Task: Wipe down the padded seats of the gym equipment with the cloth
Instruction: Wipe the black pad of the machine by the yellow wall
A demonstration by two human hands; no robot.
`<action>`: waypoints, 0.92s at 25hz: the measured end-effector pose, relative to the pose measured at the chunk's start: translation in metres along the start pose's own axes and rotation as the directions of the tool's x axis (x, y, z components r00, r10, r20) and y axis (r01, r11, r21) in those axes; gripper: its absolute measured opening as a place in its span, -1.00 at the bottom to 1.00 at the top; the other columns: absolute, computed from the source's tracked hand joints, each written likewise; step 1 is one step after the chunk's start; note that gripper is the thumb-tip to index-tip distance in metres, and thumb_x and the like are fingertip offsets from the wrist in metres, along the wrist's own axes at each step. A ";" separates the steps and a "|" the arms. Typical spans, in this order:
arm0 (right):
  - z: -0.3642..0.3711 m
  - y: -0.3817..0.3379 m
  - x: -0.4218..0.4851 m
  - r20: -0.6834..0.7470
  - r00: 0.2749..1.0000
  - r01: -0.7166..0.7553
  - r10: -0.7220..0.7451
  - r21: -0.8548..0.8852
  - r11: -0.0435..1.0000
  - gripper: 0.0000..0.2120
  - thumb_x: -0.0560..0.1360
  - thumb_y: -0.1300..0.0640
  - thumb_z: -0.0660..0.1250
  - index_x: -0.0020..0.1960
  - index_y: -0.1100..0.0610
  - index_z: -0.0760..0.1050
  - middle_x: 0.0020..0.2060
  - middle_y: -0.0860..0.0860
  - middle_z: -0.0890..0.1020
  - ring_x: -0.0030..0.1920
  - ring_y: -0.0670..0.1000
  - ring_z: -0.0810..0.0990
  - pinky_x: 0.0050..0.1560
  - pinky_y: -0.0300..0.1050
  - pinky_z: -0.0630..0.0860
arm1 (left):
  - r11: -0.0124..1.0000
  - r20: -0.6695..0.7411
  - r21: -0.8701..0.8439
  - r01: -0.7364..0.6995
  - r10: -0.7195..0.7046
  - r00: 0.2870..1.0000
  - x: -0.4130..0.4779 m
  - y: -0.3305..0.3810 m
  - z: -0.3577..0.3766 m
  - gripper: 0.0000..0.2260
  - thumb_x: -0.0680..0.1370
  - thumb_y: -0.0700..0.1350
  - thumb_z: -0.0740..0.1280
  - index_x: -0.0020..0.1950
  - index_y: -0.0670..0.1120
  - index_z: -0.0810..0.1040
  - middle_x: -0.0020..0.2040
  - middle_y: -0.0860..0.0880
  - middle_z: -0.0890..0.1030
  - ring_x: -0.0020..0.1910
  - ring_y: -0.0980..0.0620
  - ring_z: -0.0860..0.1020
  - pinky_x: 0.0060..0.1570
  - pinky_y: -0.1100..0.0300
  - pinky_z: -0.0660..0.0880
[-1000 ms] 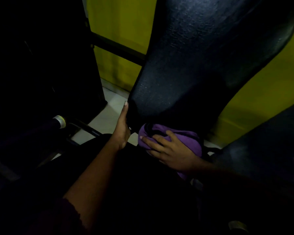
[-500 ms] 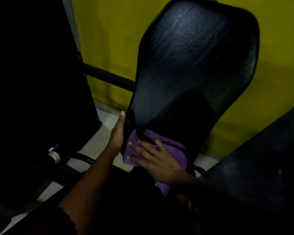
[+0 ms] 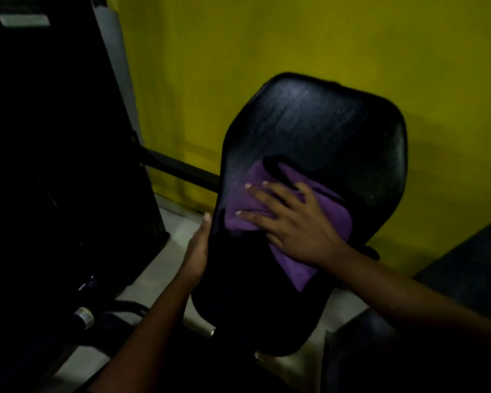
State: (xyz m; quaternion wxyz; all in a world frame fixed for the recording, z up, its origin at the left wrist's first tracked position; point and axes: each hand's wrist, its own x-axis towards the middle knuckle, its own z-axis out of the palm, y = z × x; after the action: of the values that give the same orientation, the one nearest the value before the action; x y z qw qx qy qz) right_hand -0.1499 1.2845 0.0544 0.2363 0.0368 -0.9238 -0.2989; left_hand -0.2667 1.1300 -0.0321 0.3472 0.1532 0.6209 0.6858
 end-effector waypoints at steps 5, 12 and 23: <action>-0.017 -0.023 -0.042 0.031 0.980 -0.195 0.195 0.012 0.981 -0.42 0.33 -0.01 0.16 0.35 -0.25 0.26 0.43 -0.02 0.26 0.33 0.06 0.26 0.19 0.10 0.17 | 0.994 -0.023 -0.106 0.036 -0.039 0.999 0.007 -0.012 0.003 -0.08 0.21 0.61 0.10 0.38 0.05 0.41 0.36 -0.05 0.48 0.35 -0.09 0.44 0.40 -0.12 0.30; 0.027 -0.060 0.026 0.072 0.977 0.201 -0.201 -0.002 0.980 -0.57 0.39 -0.05 0.07 0.22 -0.17 0.45 0.37 -0.02 0.43 0.32 0.04 0.30 0.19 0.07 0.18 | 0.882 -0.015 -0.467 -0.062 0.062 0.998 0.008 -0.004 0.002 -0.32 0.34 0.41 0.21 0.25 -0.03 0.53 0.22 -0.10 0.59 0.24 -0.09 0.52 0.32 -0.01 0.41; -0.019 0.063 0.088 -0.042 0.999 0.006 -0.009 -0.068 0.998 -0.51 0.36 -0.04 0.09 0.28 -0.17 0.42 0.39 0.02 0.40 0.32 0.08 0.29 0.20 0.14 0.14 | 0.982 -0.031 -0.186 -0.028 0.023 0.999 0.021 0.048 0.022 -0.34 0.39 0.47 0.12 0.29 0.07 0.47 0.22 0.01 0.58 0.13 0.10 0.55 0.07 0.21 0.47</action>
State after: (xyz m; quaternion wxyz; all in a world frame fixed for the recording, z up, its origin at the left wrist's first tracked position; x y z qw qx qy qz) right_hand -0.2148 1.3071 0.1403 0.2556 0.0384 -0.9079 -0.3301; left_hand -0.2817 1.1611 0.0131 0.3423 0.1181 0.5571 0.7473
